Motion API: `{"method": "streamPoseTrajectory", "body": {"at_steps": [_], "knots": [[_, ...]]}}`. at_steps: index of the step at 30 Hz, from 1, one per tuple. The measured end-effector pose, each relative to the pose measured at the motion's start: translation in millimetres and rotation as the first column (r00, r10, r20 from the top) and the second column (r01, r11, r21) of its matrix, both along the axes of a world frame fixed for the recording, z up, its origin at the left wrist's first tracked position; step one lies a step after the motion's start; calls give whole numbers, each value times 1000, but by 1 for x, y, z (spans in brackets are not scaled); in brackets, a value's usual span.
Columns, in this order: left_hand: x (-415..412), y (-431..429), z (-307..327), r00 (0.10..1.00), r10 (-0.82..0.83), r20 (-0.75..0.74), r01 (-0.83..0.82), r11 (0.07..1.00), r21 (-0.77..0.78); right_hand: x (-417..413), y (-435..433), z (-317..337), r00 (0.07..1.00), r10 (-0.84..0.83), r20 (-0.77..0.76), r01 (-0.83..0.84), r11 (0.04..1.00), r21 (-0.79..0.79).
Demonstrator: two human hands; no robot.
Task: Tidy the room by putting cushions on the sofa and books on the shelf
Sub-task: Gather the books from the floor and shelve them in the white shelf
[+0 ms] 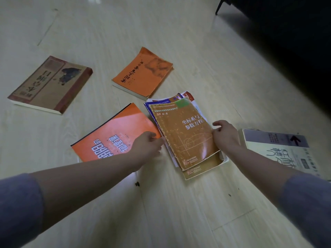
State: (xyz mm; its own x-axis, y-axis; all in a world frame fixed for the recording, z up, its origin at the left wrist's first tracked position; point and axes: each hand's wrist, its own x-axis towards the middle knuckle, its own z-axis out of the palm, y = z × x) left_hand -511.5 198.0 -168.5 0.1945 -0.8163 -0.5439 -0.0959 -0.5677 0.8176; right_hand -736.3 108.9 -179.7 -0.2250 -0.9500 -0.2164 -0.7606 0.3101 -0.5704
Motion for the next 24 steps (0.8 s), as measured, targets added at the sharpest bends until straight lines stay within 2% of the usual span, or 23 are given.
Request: {"method": "streamPoseTrajectory", "body": {"at_steps": [2, 6, 10, 14, 16, 20, 24], "knots": [[-5, -6, 1, 998, -31, 57, 34, 998, -52, 2, -4, -5, 999, 40, -7, -40, 999, -6], [-12, -16, -4, 982, -50, 184, 80, 984, -159, 5, -4, -20, 973, 183, -142, -186, 983, -6], [-19, -21, -11, 961, -11, 276, 71, 975, -209, 6, 6, -17, 940, 231, -250, -254, 965, -66], [-23, -21, -13, 930, -82, 359, 169, 961, -218, 5, 15, -15, 889, 313, -333, -336, 942, -14], [-27, -19, -12, 935, -94, 342, 177, 960, -218, 1, 17, -13, 910, 305, -281, -317, 948, 3], [-32, -18, -10, 927, -73, 367, 181, 946, -270, -6, 20, -5, 981, 191, -36, -189, 981, 47], [-39, -15, -7, 940, -89, 328, 180, 949, -260, -19, 30, -3, 989, 134, 55, -137, 989, 56]]}}
